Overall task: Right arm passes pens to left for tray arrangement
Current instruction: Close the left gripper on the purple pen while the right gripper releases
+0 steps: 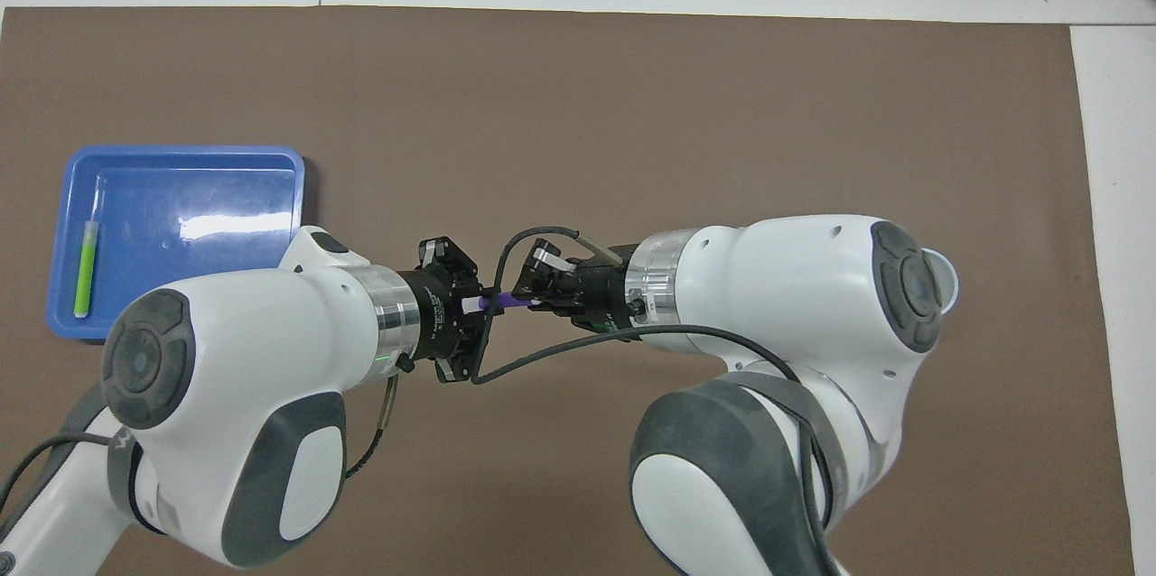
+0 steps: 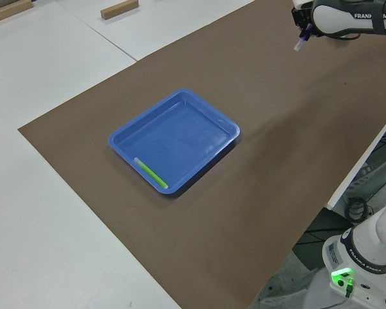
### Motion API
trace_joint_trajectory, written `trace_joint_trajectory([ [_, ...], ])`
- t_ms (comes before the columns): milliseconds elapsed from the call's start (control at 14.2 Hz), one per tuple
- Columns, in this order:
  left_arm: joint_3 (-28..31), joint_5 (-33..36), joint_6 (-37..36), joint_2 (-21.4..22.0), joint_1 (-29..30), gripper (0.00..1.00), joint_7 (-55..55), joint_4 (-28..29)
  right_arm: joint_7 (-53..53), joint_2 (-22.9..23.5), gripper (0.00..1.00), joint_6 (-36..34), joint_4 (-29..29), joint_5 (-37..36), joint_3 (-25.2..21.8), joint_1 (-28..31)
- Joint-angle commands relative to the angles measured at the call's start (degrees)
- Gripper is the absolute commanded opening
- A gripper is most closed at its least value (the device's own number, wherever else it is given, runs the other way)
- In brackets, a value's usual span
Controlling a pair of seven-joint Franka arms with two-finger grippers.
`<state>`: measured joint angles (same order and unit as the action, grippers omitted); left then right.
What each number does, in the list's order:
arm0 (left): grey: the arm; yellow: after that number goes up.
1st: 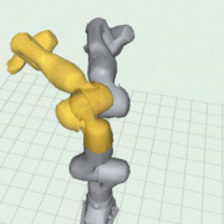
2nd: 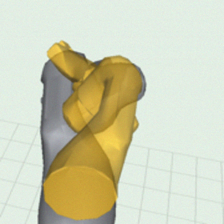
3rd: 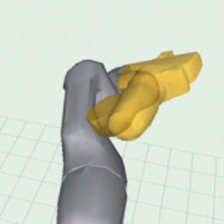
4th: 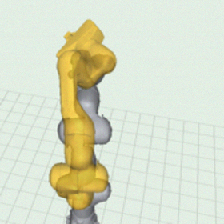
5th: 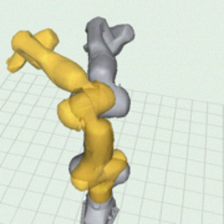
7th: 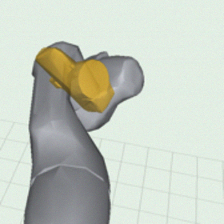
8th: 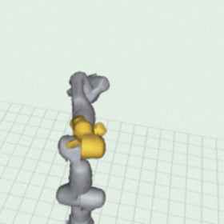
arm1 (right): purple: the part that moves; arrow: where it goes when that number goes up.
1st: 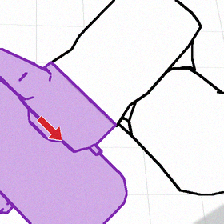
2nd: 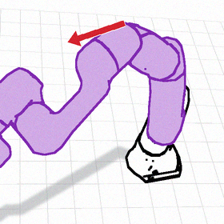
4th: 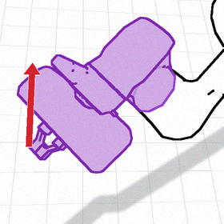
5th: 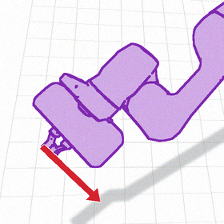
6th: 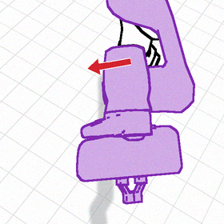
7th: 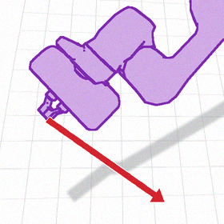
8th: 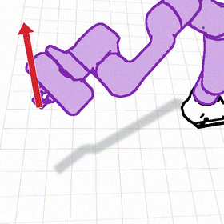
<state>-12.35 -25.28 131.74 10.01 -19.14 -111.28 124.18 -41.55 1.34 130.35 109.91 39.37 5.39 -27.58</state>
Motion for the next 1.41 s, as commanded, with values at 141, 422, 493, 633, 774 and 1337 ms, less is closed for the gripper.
trace_joint_trajectory([
  [141, 0.7, -0.9, 0.7, 1.5, -0.5, 0.00, -0.9, 1.6, 0.2, -0.4, 0.00, -0.4, 0.3, 1.5, 0.2, 0.0],
  [422, 0.7, -0.9, 0.5, 1.5, -0.5, 0.00, -0.6, 1.5, 0.2, -0.4, 0.00, -0.9, 0.2, 1.5, 0.2, 0.1],
  [493, 0.7, -0.9, 0.4, 1.5, -0.5, 0.00, -0.3, 1.5, 0.2, -0.3, 0.00, -0.9, 0.2, 1.5, 0.2, 0.2],
  [633, 0.7, -0.9, 0.2, 1.5, -0.2, 0.00, -0.1, 1.5, 0.2, -0.3, 0.03, -1.0, 0.2, 1.5, 0.2, 0.3],
  [774, 0.7, -0.9, 0.1, 1.5, -0.1, 0.00, 0.0, 1.4, 0.2, -0.3, 0.15, -1.1, 0.2, 1.5, 0.2, 0.5],
  [1337, 0.8, -0.9, 0.1, 1.5, 0.1, 0.00, 0.6, 1.4, 1.6, -0.7, 1.00, -5.1, -0.1, -0.6, 0.0, 1.7],
])
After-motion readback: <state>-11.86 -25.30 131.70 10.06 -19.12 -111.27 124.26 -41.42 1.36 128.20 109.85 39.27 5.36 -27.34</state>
